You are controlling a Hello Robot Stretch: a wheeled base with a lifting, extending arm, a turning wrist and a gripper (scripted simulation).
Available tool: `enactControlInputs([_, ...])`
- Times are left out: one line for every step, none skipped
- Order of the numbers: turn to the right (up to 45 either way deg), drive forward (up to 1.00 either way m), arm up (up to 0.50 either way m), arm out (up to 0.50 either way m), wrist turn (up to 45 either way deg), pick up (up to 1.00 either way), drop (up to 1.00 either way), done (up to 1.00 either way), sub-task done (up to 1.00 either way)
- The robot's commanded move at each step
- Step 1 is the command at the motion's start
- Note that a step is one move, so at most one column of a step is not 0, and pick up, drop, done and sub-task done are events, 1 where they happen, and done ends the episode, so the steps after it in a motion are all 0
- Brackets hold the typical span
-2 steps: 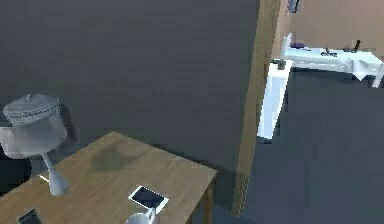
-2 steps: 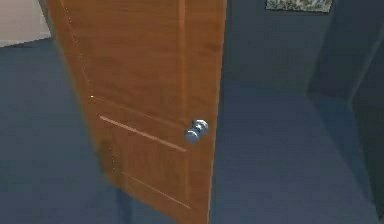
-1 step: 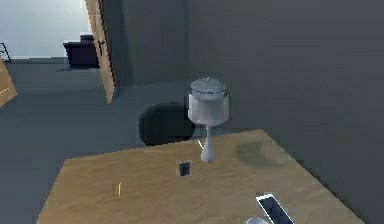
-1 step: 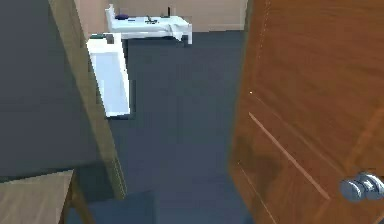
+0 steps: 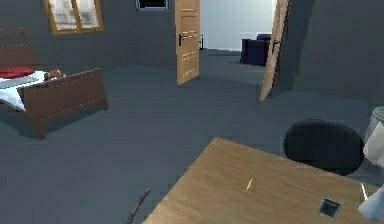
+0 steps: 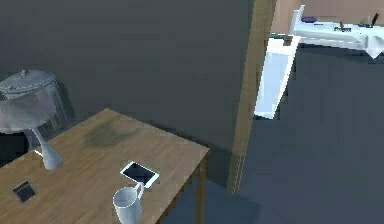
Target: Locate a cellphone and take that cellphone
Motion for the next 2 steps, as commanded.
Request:
enactControlInputs([-12.0, 0.00, 0.00, 0.00, 0.0, 0.00, 0.00, 0.00, 0.00])
enactControlInputs([0.0, 0.00, 0.50, 0.00, 0.0, 0.00, 0.00, 0.00, 0.00])
